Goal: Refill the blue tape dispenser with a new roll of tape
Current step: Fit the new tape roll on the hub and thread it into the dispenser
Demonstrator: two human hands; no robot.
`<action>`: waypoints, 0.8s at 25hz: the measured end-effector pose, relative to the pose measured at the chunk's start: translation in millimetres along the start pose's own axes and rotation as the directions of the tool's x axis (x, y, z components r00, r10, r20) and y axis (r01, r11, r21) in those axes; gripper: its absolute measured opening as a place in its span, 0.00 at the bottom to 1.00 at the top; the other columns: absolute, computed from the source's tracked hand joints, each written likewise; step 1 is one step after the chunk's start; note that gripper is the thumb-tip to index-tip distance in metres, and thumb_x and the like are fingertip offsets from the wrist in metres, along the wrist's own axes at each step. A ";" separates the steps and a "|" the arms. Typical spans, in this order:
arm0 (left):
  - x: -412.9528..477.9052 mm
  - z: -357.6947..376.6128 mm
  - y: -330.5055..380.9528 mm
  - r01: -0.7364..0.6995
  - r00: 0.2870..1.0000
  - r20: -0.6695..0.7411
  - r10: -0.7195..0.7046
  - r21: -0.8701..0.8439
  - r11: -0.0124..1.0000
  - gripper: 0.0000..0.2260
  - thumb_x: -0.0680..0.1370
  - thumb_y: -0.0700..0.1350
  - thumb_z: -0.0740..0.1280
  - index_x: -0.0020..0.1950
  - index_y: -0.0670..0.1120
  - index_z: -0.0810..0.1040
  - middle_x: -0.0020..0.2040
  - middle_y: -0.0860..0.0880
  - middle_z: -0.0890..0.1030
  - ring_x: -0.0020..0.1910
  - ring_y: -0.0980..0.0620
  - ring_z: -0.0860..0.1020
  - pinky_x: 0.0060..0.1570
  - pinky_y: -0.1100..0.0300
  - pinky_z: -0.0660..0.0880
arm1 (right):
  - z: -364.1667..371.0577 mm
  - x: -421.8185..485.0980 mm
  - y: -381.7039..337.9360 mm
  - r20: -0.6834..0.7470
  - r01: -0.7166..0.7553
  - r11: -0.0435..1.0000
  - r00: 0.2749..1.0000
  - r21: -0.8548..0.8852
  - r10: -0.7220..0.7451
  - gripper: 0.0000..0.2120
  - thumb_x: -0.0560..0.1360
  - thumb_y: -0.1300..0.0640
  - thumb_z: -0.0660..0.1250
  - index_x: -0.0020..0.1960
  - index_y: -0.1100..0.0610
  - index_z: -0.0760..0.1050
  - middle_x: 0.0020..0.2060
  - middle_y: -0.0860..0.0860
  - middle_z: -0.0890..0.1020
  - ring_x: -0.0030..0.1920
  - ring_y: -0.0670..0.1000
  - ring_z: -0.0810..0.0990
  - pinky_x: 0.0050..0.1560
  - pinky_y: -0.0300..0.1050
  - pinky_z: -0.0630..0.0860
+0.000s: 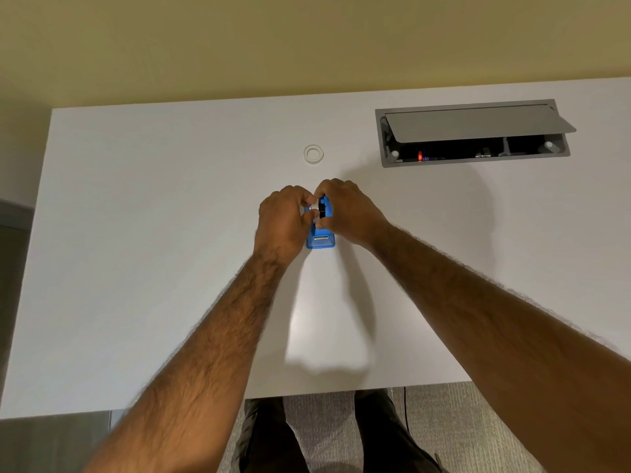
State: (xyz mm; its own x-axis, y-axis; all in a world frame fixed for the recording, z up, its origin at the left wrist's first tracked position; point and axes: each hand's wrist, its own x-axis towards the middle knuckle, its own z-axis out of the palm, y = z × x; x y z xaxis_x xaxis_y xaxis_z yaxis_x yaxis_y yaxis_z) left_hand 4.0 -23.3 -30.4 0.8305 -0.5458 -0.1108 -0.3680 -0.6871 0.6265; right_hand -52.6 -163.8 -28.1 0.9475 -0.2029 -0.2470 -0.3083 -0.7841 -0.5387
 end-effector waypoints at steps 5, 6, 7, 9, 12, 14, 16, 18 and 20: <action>6.4 4.3 0.2 0.069 0.996 0.061 -0.063 -0.099 0.993 0.05 0.75 0.41 0.68 0.48 0.49 0.79 0.46 0.51 0.81 0.45 0.49 0.78 0.50 0.51 0.78 | -4.9 -0.3 -1.1 0.002 0.007 0.999 1.000 -0.031 -0.007 0.16 0.70 0.55 0.73 0.55 0.56 0.72 0.50 0.52 0.78 0.51 0.51 0.73 0.48 0.41 0.71; 6.6 3.1 1.2 0.086 0.994 0.071 -0.077 -0.123 0.989 0.04 0.75 0.41 0.69 0.48 0.48 0.79 0.46 0.51 0.81 0.45 0.49 0.79 0.50 0.53 0.78 | -4.6 0.1 -1.2 0.000 0.004 0.999 1.000 -0.031 -0.004 0.16 0.70 0.55 0.73 0.55 0.56 0.73 0.50 0.52 0.78 0.51 0.51 0.73 0.48 0.41 0.71; 6.9 1.7 1.7 0.102 0.993 0.077 -0.091 -0.140 0.985 0.04 0.75 0.40 0.69 0.48 0.48 0.79 0.45 0.51 0.82 0.45 0.49 0.79 0.49 0.55 0.77 | -4.0 0.6 -0.8 -0.001 -0.002 1.000 1.000 -0.031 0.002 0.16 0.70 0.55 0.73 0.54 0.56 0.73 0.50 0.52 0.78 0.51 0.51 0.73 0.48 0.40 0.70; 8.2 -1.2 2.0 0.107 0.993 0.071 -0.097 -0.156 0.982 0.03 0.77 0.40 0.68 0.48 0.47 0.80 0.45 0.51 0.83 0.44 0.51 0.80 0.47 0.59 0.76 | -4.0 1.1 0.0 0.001 -0.005 0.999 1.000 -0.036 0.005 0.17 0.70 0.55 0.74 0.55 0.56 0.73 0.51 0.52 0.78 0.52 0.51 0.73 0.48 0.40 0.69; 11.6 -4.5 3.0 0.100 0.993 0.073 -0.090 -0.148 0.984 0.05 0.78 0.40 0.66 0.48 0.45 0.82 0.45 0.49 0.84 0.43 0.53 0.79 0.47 0.63 0.73 | -3.6 1.0 0.9 0.002 0.001 0.999 1.000 -0.039 -0.001 0.18 0.69 0.54 0.75 0.55 0.56 0.73 0.51 0.52 0.79 0.51 0.50 0.73 0.48 0.39 0.69; 13.2 -5.2 3.9 0.106 0.993 0.074 -0.097 -0.138 0.985 0.06 0.78 0.39 0.66 0.48 0.44 0.83 0.46 0.49 0.83 0.43 0.53 0.79 0.48 0.64 0.72 | -3.2 1.1 0.7 -0.002 0.002 0.999 1.000 -0.037 -0.002 0.18 0.69 0.54 0.75 0.55 0.56 0.73 0.51 0.52 0.79 0.50 0.49 0.72 0.48 0.39 0.69; 14.0 -4.9 5.6 0.106 0.993 0.071 -0.096 -0.143 0.984 0.06 0.78 0.38 0.66 0.47 0.43 0.83 0.45 0.49 0.83 0.43 0.53 0.79 0.49 0.63 0.73 | -3.0 1.6 0.9 -0.003 0.001 0.999 1.000 -0.037 -0.002 0.18 0.69 0.54 0.75 0.55 0.55 0.73 0.51 0.52 0.79 0.50 0.49 0.72 0.48 0.39 0.69; 14.1 -4.5 6.1 0.102 0.993 0.072 -0.092 -0.147 0.984 0.07 0.78 0.37 0.66 0.45 0.44 0.83 0.44 0.50 0.83 0.43 0.53 0.79 0.50 0.62 0.75 | -3.0 1.6 0.9 0.001 0.001 0.999 1.000 -0.032 -0.001 0.18 0.68 0.55 0.75 0.55 0.55 0.73 0.51 0.52 0.78 0.50 0.49 0.72 0.47 0.39 0.69; 14.1 -4.9 5.9 0.111 0.992 0.079 -0.100 -0.149 0.983 0.08 0.77 0.36 0.65 0.44 0.46 0.82 0.43 0.52 0.82 0.42 0.53 0.79 0.50 0.60 0.76 | -2.8 1.5 1.2 0.001 0.001 1.000 1.000 -0.025 -0.001 0.18 0.68 0.56 0.74 0.55 0.56 0.73 0.51 0.52 0.78 0.52 0.51 0.73 0.47 0.40 0.69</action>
State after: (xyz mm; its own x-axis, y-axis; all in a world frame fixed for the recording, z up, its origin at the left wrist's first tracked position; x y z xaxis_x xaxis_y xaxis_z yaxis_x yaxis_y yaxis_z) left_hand 15.6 -32.7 -24.5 0.8276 -0.5104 -0.2336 -0.2069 -0.6642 0.7183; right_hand -51.4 -166.7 -26.8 0.9477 -0.2021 -0.2472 -0.3056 -0.7984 -0.5188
